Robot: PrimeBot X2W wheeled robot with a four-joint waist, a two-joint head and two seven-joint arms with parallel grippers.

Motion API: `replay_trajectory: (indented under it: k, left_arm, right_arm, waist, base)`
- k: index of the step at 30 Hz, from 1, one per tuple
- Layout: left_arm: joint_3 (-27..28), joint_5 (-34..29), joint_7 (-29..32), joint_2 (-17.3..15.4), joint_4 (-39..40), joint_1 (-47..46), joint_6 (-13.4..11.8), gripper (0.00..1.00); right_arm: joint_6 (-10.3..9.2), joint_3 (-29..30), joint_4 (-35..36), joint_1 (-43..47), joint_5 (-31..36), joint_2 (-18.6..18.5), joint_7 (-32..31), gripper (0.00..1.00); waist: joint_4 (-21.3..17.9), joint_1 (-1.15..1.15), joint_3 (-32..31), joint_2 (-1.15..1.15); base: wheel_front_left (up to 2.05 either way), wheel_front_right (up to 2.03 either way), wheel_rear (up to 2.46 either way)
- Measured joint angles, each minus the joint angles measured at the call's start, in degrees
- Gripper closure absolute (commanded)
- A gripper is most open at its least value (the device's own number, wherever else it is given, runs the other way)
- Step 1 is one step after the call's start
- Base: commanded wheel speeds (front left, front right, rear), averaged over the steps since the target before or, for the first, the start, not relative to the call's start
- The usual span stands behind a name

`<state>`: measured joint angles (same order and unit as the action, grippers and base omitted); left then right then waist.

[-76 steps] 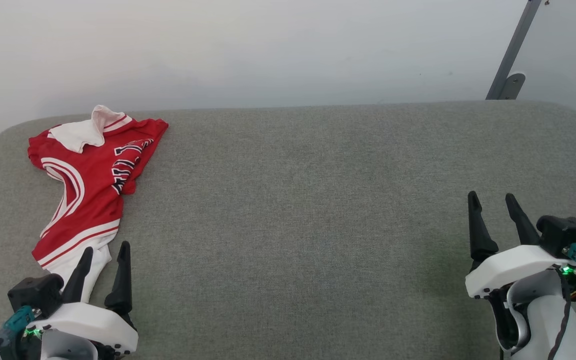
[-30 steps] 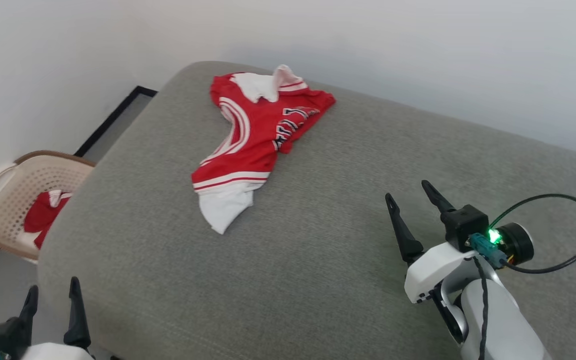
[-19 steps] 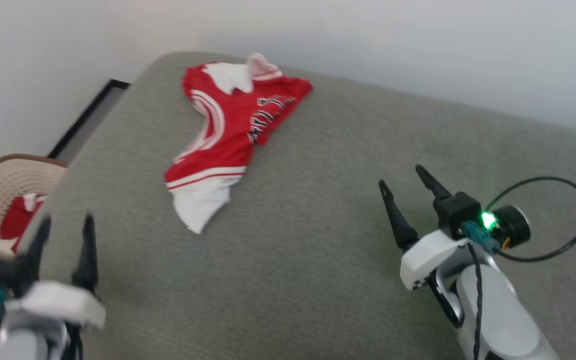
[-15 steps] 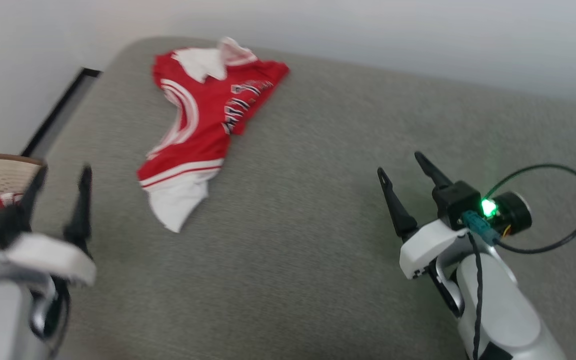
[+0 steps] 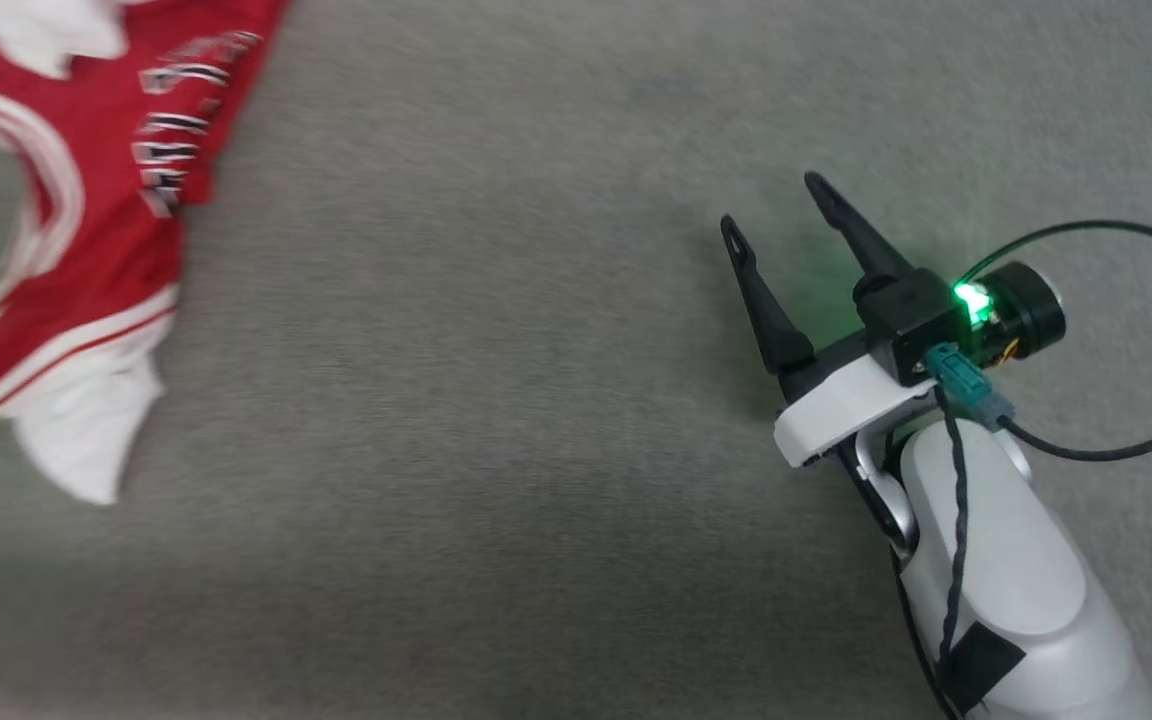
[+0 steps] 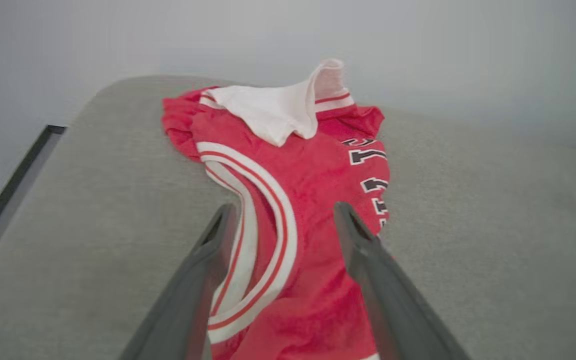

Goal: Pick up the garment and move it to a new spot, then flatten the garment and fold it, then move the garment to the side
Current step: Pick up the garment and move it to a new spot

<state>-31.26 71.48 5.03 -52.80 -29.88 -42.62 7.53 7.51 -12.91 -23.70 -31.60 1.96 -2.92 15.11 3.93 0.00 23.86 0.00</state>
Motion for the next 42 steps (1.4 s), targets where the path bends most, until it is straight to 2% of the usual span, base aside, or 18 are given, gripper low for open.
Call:
replay_trajectory:
  k: [2,3,6,9,16,17,18,19,24,29,31,36,42]
  left_arm:
    - [-1.6,4.9,3.6,-2.0,1.2,-1.0,0.0,0.00]
    - [-1.6,4.9,3.6,-2.0,1.2,-1.0,0.0,0.00]
    - [-3.7,10.3,9.3,-4.4,1.7,-2.0,0.0,0.00]
    - [-5.3,12.6,12.7,-6.2,0.7,-2.8,0.0,0.00]
    - [-7.9,13.4,13.7,-8.0,-0.7,-4.6,0.1,0.00]
    - [-8.2,13.6,13.5,-7.9,-1.0,-4.8,0.1,0.55]
    - [-8.4,14.0,13.2,-7.7,-1.2,-5.0,0.1,0.87]
    - [-8.6,14.5,13.0,-7.4,-1.3,-5.0,0.0,1.00]
    - [-10.8,12.6,7.7,-6.3,-2.1,-5.3,0.0,1.00]
    - [-14.0,6.0,-4.8,-5.6,-4.6,-7.8,0.0,1.00]
    - [-15.3,5.7,-8.5,-5.3,-4.0,-9.2,0.0,1.00]
    - [-21.6,3.2,-13.7,-5.2,2.8,-11.8,0.0,1.00]
    - [-31.8,-0.5,-15.6,-4.5,15.4,-16.9,0.0,1.00]
  right_arm:
    - [0.01,-0.4,1.4,-0.2,-0.1,0.0,0.0,0.00]
    - [0.01,-0.4,1.4,-0.2,-0.1,0.0,0.0,0.00]
    - [0.00,-1.1,3.3,-0.4,-0.4,-0.1,0.0,0.00]
    - [0.00,-1.8,5.4,-0.5,-0.5,0.0,-0.3,0.00]
    - [0.00,-2.0,9.5,0.2,0.2,0.0,-1.7,0.00]
    - [0.01,-2.0,10.0,0.3,0.4,0.0,-2.0,0.00]
    - [0.00,-2.0,10.4,0.4,0.5,0.0,-2.1,0.00]
    - [0.01,-2.0,10.8,0.4,0.5,0.0,-2.4,0.00]
    - [0.01,-2.5,11.9,0.6,0.5,0.0,-3.0,0.00]
    - [0.00,-1.9,10.7,1.7,-0.3,0.0,-2.9,0.00]
    - [0.00,-1.7,9.9,2.3,-0.9,0.0,-2.5,0.00]
    - [0.00,-1.0,8.0,4.1,-2.8,0.0,-1.4,0.00]
    - [0.00,2.1,7.1,6.9,-5.4,0.0,-0.6,0.00]
  waist:
    - [-1.8,0.00,1.9,0.00]
    - [-1.8,0.00,1.9,0.00]
    - [-4.1,0.00,4.6,0.00]
    - [-5.9,0.00,6.9,0.00]
    - [-8.3,0.00,10.0,0.00]
    - [-8.4,0.00,10.0,0.01]
    - [-8.4,0.00,10.0,0.00]
    - [-8.3,0.00,9.8,0.00]
    - [-8.1,0.00,8.3,0.00]
    - [-7.7,0.00,5.5,0.00]
    - [-7.5,0.00,3.9,0.00]
    - [-7.3,0.00,-0.6,0.00]
    - [-8.3,0.00,-5.2,0.00]
  base:
    - [0.00,0.00,0.00]
    - [0.00,0.00,0.00]
    - [0.00,0.00,0.00]
    - [0.00,0.00,0.00]
    - [0.00,0.00,0.00]
    - [0.00,0.00,0.00]
    - [0.00,0.00,0.00]
    - [0.00,0.00,0.00]
    - [0.00,0.00,0.00]
    - [0.00,0.00,0.00]
    - [0.00,0.00,0.00]
    - [0.00,0.00,0.00]
    - [0.00,0.00,0.00]
